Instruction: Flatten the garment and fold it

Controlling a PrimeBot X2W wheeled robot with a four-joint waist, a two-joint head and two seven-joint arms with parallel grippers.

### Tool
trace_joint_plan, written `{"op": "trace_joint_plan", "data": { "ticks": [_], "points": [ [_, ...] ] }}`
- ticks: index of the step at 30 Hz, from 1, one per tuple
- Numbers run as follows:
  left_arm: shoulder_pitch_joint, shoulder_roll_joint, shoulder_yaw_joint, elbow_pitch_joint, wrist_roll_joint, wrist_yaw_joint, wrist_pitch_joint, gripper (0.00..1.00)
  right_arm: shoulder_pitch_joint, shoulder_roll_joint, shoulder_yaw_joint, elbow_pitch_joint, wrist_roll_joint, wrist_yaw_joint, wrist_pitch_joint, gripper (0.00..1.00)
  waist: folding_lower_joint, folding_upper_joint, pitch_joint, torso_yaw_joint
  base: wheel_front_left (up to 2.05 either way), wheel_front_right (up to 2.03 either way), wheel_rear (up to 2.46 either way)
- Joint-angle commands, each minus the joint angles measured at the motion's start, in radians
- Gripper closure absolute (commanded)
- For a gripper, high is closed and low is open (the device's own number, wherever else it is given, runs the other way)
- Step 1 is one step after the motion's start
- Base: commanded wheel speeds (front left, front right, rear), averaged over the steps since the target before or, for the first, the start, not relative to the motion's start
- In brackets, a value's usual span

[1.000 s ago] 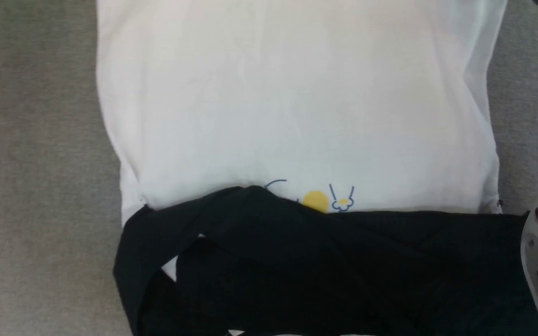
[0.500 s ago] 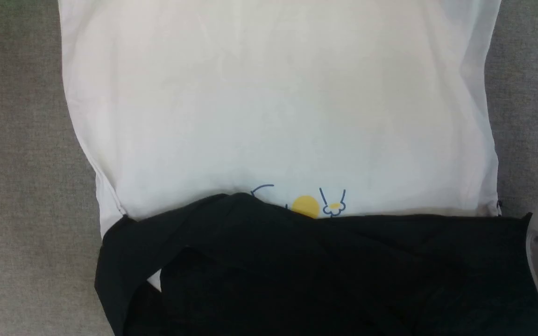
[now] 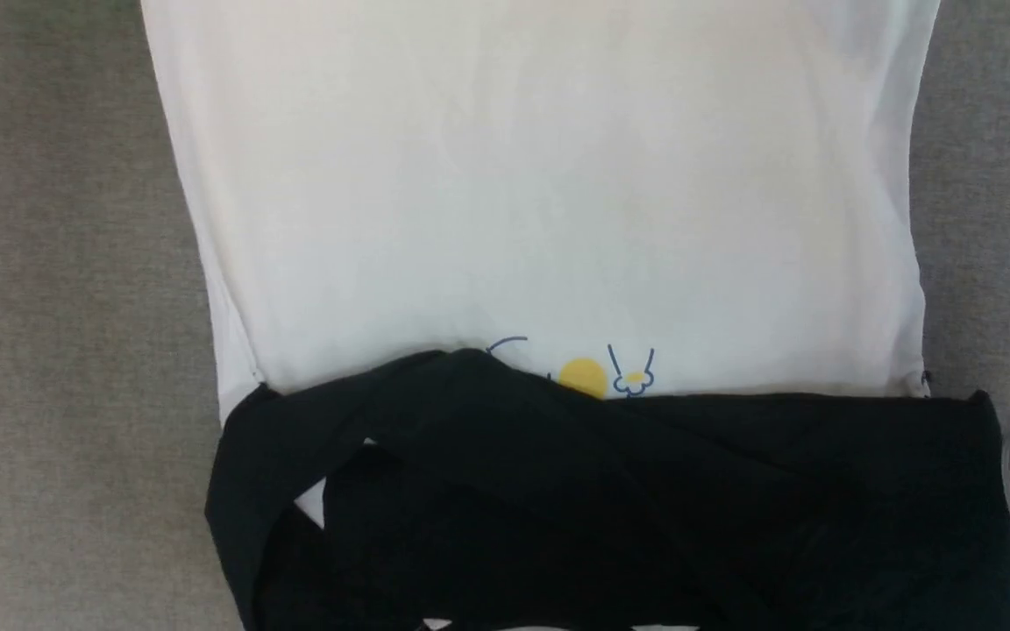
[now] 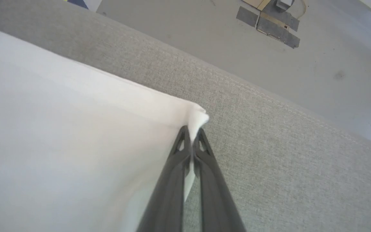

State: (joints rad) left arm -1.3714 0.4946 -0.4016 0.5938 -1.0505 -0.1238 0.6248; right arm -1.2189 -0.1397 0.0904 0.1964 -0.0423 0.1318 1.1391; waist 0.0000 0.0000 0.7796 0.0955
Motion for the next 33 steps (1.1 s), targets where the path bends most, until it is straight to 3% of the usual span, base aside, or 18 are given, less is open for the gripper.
{"op": "trace_joint_plan", "data": {
  "ticks": [1, 6, 15, 25, 33],
  "points": [
    [0.024, 0.007, 0.008, -0.013, -0.02, -0.006, -0.017, 1.0, 0.02, -0.007, -0.006, 0.006, 0.007, -0.001, -0.02, 1.0, 0.0, 0.0, -0.057, 0.01, 0.0, 0.0, 0.0],
    [0.163, 0.039, 0.02, -0.134, -0.135, -0.007, -0.091, 1.0, 0.109, -0.049, -0.036, 0.014, 0.064, -0.001, -0.156, 1.0, 0.0, 0.0, -0.218, 0.039, 0.0, 0.0, 0.0],
    [0.416, 0.082, -0.013, -0.255, -0.209, -0.007, -0.168, 1.0, 0.361, -0.075, -0.104, 0.003, 0.228, -0.001, -0.247, 1.0, 0.0, 0.0, -0.446, 0.068, 0.0, 0.0, 0.0],
    [0.793, 0.094, 0.0, -0.441, -0.32, -0.005, -0.269, 1.0, 0.759, -0.097, -0.151, -0.14, 0.399, -0.001, -0.216, 1.0, 0.0, 0.0, -0.657, 0.079, 0.0, 0.0, 0.0],
    [1.12, 0.128, 0.034, -0.632, -0.359, 0.071, -0.366, 1.0, 1.001, -0.091, -0.179, -0.262, 0.465, -0.001, -0.149, 1.0, 0.0, 0.0, -0.737, 0.061, 0.0, 0.0, 0.0]
  ]
}}
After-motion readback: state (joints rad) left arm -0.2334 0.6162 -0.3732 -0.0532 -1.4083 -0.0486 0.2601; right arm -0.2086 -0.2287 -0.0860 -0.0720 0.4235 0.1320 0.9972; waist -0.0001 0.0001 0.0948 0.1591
